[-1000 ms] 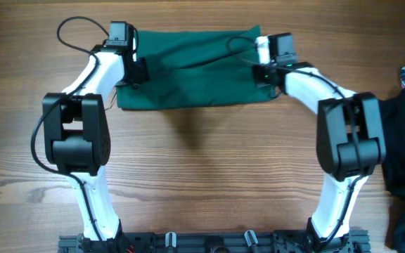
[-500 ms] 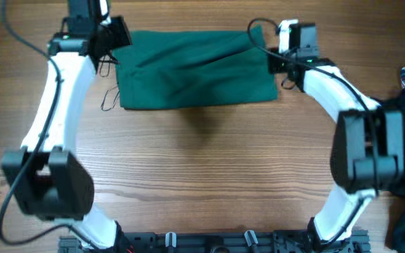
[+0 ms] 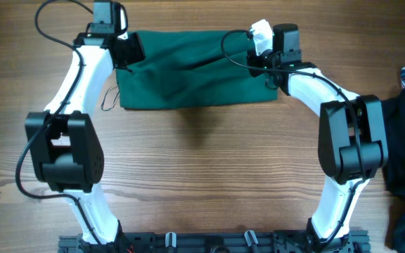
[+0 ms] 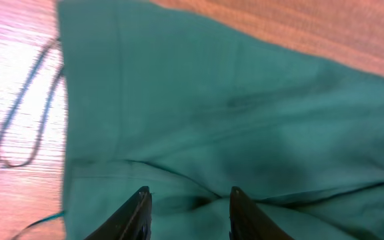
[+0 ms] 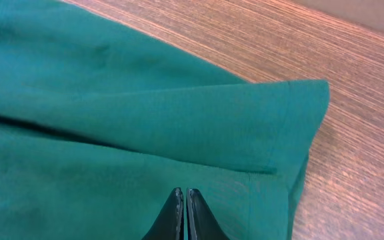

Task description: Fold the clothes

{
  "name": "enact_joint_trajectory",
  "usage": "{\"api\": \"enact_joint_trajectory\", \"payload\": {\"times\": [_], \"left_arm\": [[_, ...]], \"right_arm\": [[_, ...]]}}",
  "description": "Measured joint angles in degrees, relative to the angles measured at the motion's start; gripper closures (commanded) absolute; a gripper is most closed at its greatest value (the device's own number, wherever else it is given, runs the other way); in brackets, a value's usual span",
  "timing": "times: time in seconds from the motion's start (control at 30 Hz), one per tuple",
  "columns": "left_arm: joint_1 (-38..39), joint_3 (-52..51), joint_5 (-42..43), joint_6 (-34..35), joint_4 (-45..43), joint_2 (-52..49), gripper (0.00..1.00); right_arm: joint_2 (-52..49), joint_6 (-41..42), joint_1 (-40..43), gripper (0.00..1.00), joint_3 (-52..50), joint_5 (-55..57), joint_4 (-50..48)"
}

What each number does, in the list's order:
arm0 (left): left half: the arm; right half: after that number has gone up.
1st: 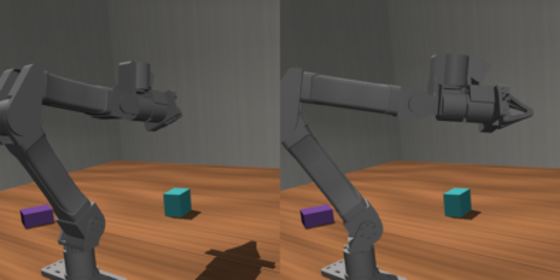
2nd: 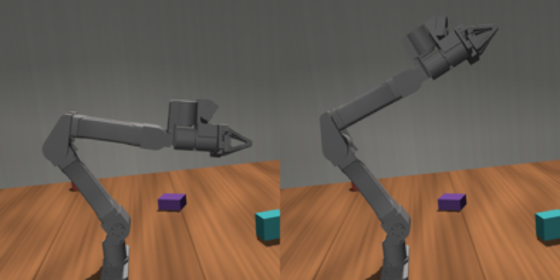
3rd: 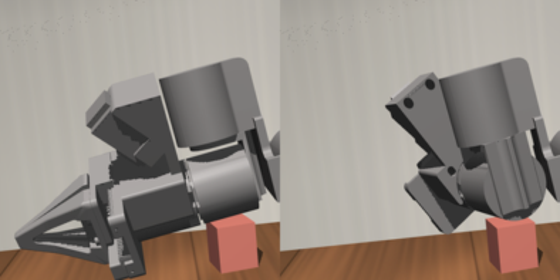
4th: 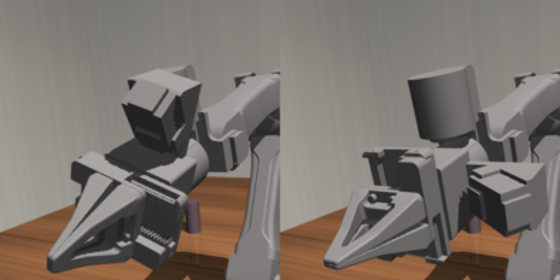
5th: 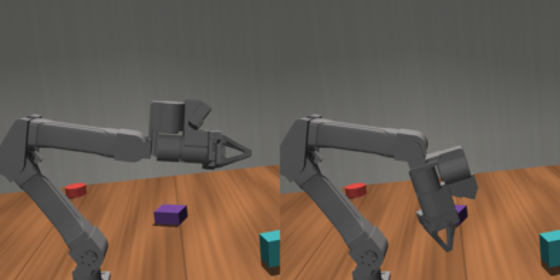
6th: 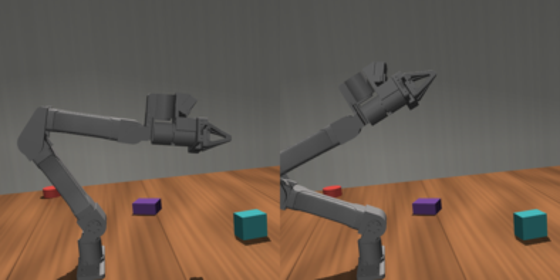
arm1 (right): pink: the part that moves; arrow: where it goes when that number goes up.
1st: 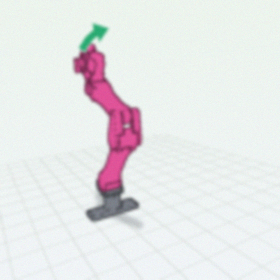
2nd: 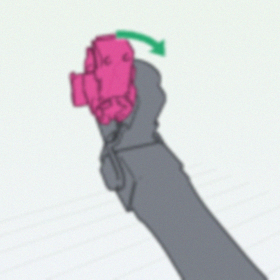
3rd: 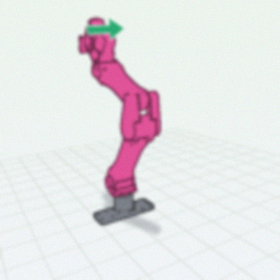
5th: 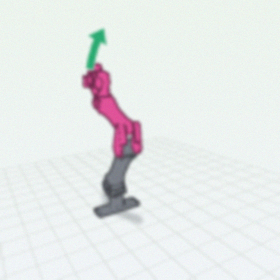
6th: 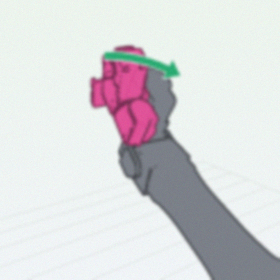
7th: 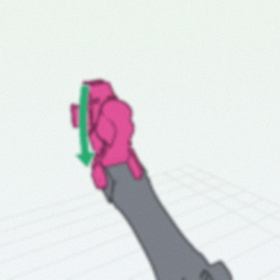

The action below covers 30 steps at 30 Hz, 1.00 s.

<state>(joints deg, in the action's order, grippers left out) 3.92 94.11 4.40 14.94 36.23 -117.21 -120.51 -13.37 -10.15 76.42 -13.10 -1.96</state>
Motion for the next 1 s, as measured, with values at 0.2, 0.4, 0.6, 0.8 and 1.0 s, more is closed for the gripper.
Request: {"api": "enact_joint_trajectory", "payload": {"times": [0.2, 0.4, 0.6, 0.8, 1.0], "left_arm": [[1.05, -0.07, 0.00, 0.02, 0.68, -7.04, 0.63], [1.07, -0.07, 0.00, 0.02, 0.13, -7.02, 0.62], [1.07, -0.07, 0.02, 0.02, 0.15, -7.02, 0.61], [1.07, -0.07, 0.00, 0.02, 0.81, -7.02, 0.57], [1.07, 6.49, 0.00, 0.42, 0.85, -6.32, 0.27]], "right_arm": [[-1.90, -0.48, 0.00, 0.96, 0.00, 0.74, -4.07], [-5.66, -0.48, 0.00, 0.96, 0.02, 1.09, -1.49], [-4.04, 3.72, 0.00, 0.96, 3.30, 2.38, 14.05], [-2.34, 6.73, 0.00, 0.96, 4.42, 2.86, 24.37], [0.70, 7.72, -0.07, 0.27, 7.69, 4.26, 28.09]]}}
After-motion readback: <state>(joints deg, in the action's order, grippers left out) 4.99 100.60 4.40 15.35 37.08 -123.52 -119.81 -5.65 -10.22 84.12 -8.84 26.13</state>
